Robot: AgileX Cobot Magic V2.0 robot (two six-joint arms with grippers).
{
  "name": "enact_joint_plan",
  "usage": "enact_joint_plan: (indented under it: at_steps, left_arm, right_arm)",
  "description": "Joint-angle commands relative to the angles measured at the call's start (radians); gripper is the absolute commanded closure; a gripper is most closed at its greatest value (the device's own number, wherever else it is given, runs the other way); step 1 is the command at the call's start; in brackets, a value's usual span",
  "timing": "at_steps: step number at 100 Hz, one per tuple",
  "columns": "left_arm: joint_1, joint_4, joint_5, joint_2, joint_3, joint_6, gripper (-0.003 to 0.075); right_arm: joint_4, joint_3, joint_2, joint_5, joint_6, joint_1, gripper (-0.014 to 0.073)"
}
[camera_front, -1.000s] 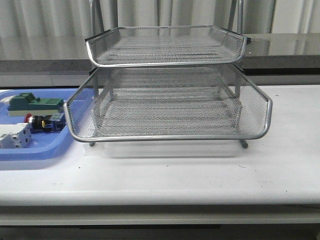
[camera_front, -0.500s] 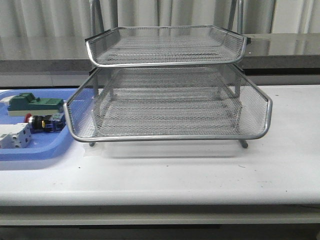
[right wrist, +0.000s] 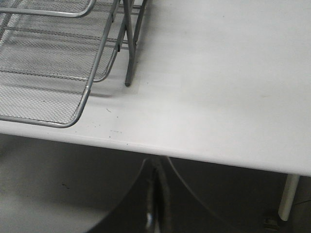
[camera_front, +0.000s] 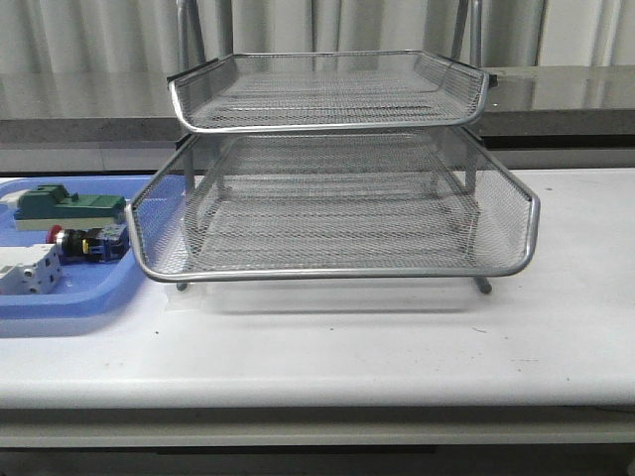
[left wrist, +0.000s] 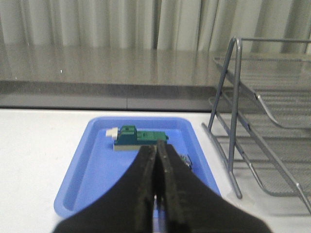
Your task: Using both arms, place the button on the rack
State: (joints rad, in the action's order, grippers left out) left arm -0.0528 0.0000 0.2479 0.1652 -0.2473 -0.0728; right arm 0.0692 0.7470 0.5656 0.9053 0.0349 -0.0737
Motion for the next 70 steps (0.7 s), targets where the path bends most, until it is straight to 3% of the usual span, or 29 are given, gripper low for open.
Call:
enact_joint_plan:
  at_steps: [1, 33, 70]
  left_arm:
    - [0.002, 0.007, 0.020, 0.131, -0.119, -0.011, 0.0740]
    - [0.002, 0.046, 0.182, 0.613, -0.487, -0.011, 0.0740]
    - [0.002, 0.069, 0.475, 1.071, -0.858, -0.002, 0.0740]
  right_arm:
    - [-0.004, 0.034, 0.000, -0.055, 0.000, 0.006, 0.0664]
    - [-0.004, 0.034, 0.000, -0.055, 0.000, 0.006, 0.0664]
    - [-0.003, 0.034, 0.000, -0.055, 0.000, 0.006, 0.0664]
